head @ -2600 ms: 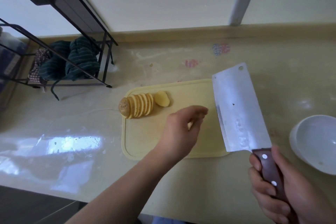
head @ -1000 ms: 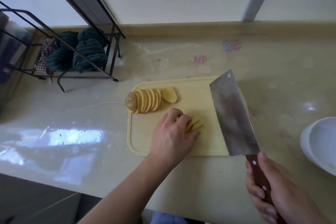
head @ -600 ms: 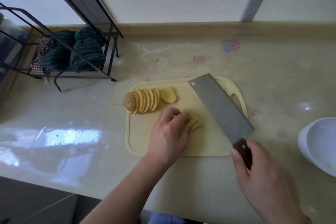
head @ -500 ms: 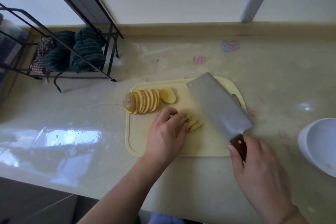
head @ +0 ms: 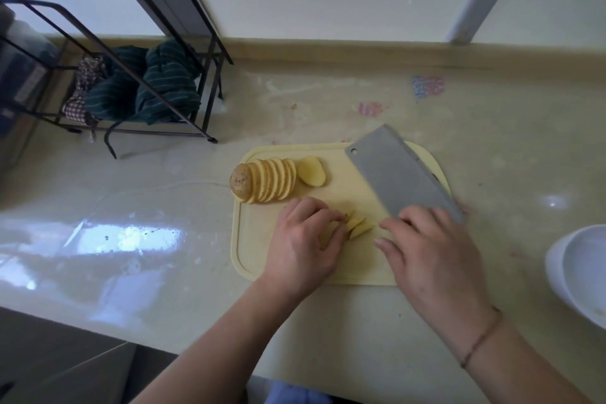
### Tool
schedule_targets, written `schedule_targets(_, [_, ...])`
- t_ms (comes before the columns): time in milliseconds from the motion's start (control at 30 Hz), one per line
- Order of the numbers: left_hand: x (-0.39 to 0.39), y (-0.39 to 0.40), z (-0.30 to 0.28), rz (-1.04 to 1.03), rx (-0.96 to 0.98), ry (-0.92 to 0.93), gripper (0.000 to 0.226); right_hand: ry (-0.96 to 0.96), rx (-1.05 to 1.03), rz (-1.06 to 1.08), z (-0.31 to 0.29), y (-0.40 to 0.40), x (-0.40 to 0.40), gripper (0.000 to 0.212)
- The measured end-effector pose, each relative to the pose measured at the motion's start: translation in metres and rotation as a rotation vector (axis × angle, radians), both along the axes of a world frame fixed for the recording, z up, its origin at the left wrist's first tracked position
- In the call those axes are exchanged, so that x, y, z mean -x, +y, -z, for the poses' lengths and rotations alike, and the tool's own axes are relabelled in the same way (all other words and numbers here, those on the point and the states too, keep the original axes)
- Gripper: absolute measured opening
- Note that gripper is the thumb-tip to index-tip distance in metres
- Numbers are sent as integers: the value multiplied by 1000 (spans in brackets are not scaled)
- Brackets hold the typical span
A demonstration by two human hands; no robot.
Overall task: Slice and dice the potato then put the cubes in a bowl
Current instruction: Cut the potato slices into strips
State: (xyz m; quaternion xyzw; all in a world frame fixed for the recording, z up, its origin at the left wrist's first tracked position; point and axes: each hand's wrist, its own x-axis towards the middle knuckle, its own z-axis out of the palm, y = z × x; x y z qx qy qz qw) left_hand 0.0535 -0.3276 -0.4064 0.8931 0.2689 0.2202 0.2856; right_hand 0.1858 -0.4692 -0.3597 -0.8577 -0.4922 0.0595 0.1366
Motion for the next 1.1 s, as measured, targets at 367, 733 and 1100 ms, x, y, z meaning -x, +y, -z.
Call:
schedule_targets(367, [3,-19,-8,-122,-212,234,22,-21,33,-14,17,18,3,18])
schedule_targets(733, [-13,-21,-26,-324,223,435,17,-66,-142,-116,22,8,-13,14])
schedule_targets(1100, [-13,-20,-29,-267,230,438,14,-74,-44,-197,25,26,-19,12])
